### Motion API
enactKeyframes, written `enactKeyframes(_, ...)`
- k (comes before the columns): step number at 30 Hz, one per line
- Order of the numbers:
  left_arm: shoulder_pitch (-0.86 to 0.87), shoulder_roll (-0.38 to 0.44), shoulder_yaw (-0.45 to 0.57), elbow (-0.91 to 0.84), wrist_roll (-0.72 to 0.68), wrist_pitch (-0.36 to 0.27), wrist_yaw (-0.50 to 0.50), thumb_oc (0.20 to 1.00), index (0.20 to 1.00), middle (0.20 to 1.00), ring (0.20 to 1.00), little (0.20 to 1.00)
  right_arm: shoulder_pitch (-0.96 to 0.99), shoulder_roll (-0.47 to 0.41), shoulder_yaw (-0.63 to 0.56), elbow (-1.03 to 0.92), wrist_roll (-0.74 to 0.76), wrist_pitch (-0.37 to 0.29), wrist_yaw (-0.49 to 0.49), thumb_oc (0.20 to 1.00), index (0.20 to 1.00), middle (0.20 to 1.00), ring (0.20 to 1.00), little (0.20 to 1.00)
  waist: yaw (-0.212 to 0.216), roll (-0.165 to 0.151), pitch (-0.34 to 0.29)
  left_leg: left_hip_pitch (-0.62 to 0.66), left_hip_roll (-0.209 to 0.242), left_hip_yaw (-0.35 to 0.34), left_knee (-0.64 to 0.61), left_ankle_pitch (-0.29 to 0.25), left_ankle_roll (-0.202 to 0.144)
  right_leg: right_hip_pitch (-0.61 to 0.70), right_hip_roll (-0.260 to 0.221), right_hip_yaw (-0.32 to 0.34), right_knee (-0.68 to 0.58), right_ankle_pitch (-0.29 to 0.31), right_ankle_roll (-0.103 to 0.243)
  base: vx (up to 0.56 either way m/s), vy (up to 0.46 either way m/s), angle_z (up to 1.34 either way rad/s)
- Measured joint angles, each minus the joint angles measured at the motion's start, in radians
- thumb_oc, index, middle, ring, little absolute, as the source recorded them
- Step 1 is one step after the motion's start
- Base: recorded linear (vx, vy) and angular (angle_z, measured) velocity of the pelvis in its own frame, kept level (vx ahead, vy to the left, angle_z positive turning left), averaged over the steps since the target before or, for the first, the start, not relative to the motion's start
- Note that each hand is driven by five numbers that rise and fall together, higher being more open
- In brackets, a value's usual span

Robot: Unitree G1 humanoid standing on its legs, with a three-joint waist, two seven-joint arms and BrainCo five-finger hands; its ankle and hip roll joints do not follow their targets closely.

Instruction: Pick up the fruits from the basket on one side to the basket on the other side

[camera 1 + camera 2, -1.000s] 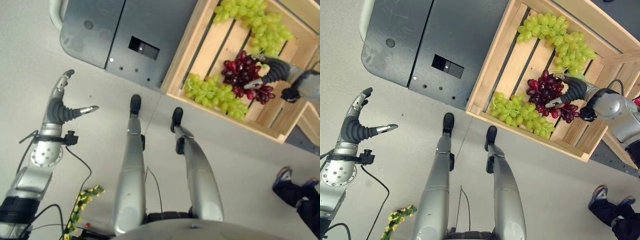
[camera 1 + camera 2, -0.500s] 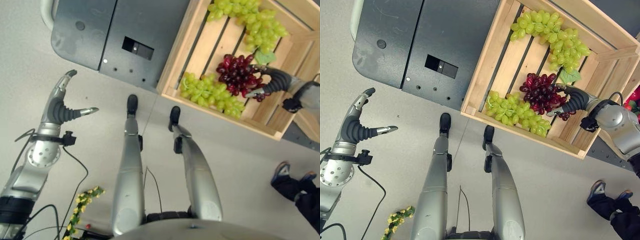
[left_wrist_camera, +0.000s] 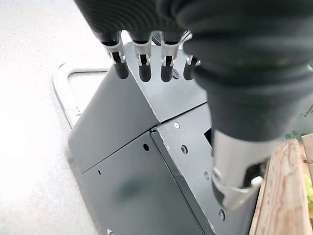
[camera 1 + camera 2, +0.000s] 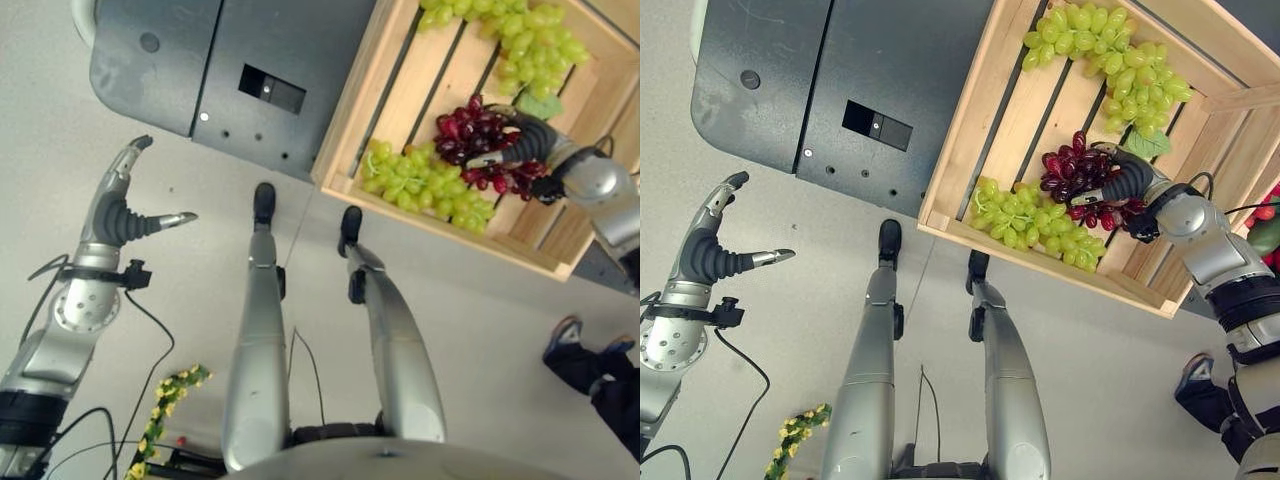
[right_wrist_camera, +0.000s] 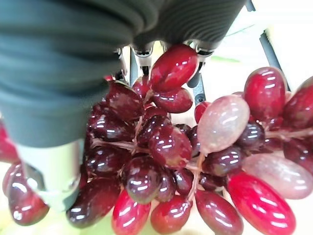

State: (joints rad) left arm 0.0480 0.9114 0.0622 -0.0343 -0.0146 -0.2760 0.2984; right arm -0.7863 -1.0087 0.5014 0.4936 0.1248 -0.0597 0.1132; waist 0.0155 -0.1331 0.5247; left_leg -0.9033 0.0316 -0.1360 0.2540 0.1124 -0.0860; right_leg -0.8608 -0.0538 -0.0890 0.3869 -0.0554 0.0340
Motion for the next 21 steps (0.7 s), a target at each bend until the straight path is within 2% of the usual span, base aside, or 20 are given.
enactKeyframes(12,-0.002,0.001,0.0,-0.003,0.0,0.001,0.01,1.0,1.0,1.0,1.0,1.0,-0.045,0.012,0.0,0.015,-0.016,-0.004,-0.029,1.0,1.0,1.0,1.0,1.0,-0.001,0.001,0.0,-0.011,0.005,0.014,0.002,-0.002,-0.003,-0.024,0.003,0.013,0.013,-0.002,-0.002,0.0,-0.006,-0.01)
enactKeyframes(13,-0.002,0.002,0.001,-0.004,0.0,0.001,0.01,1.0,1.0,1.0,1.0,1.0,-0.045,0.011,0.0,0.012,-0.016,-0.004,-0.029,0.824,0.824,0.824,0.824,0.824,-0.001,0.001,-0.001,-0.014,0.006,0.014,0.003,-0.003,-0.004,-0.027,0.004,0.013,0.014,-0.003,-0.002,0.0,0.0,0.0)
enactKeyframes(15,-0.002,0.002,0.003,-0.006,0.0,0.001,0.01,1.0,1.0,1.0,1.0,1.0,-0.058,0.004,0.001,0.007,-0.016,-0.004,-0.029,0.285,0.285,0.285,0.285,0.285,-0.001,0.001,-0.001,-0.018,0.006,0.014,0.003,-0.003,-0.005,-0.032,0.004,0.013,0.018,-0.003,-0.003,0.0,0.0,0.0)
enactKeyframes(16,-0.002,0.002,0.003,-0.006,0.0,0.001,0.01,1.0,1.0,1.0,1.0,1.0,-0.056,0.001,0.004,0.005,-0.016,-0.004,-0.028,0.2,0.2,0.2,0.2,0.2,-0.001,0.001,-0.001,-0.019,0.007,0.014,0.003,-0.003,-0.005,-0.034,0.004,0.013,0.018,-0.003,-0.003,0.0,0.0,0.0)
enactKeyframes(21,-0.003,0.004,0.003,-0.025,0.0,0.002,0.009,1.0,1.0,1.0,1.0,1.0,-0.09,0.001,0.044,-0.007,-0.021,0.008,-0.018,0.2,0.2,0.2,0.2,0.2,0.002,0.002,-0.001,-0.019,0.008,0.014,0.003,-0.004,-0.006,-0.035,0.006,0.013,0.02,-0.003,-0.005,0.0,0.0,0.0)
